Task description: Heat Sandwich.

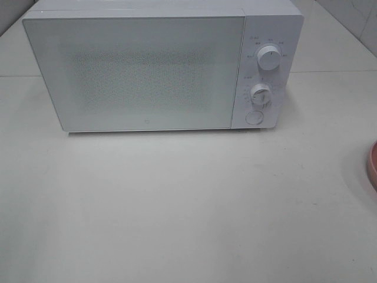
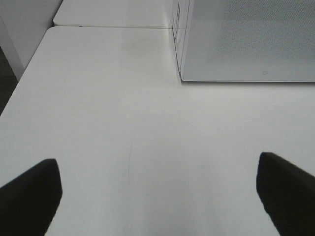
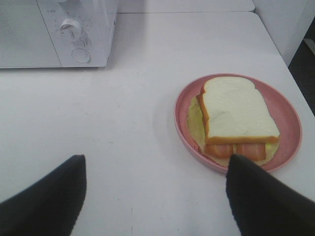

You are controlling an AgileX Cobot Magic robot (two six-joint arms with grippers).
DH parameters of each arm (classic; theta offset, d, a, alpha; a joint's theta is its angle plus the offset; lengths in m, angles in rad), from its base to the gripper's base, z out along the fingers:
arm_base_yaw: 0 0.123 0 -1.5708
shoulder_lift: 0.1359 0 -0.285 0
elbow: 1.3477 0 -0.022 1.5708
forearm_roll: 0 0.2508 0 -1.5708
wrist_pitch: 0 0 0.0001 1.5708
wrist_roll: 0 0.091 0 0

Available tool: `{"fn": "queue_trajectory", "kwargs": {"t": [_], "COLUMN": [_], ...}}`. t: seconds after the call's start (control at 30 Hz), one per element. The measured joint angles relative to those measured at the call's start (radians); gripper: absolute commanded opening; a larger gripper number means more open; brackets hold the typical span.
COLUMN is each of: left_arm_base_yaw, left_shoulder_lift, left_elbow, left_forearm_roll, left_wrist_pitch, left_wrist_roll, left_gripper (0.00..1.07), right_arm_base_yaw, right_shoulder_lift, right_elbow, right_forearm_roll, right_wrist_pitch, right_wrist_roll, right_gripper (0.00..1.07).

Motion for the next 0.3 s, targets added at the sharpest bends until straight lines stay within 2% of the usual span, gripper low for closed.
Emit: {"fn": "queue_trajectory", "kwargs": {"t": [0.3], "left_arm_base_yaw": [0.000], "left_shoulder_lift": [0.000], "left_elbow": [0.000], "left_forearm_roll": [0.000], "left_wrist_pitch": [0.000], "left_wrist_roll": [0.000], "left_gripper": [1.01], "right_arm_base_yaw": [0.000], "right_shoulder_lift": [0.000], "right_elbow": [0.000], "right_forearm_roll": [0.000], "right_wrist_pitch": [0.000], "right_wrist_roll": [0.000], "right_gripper": [0.76]}}
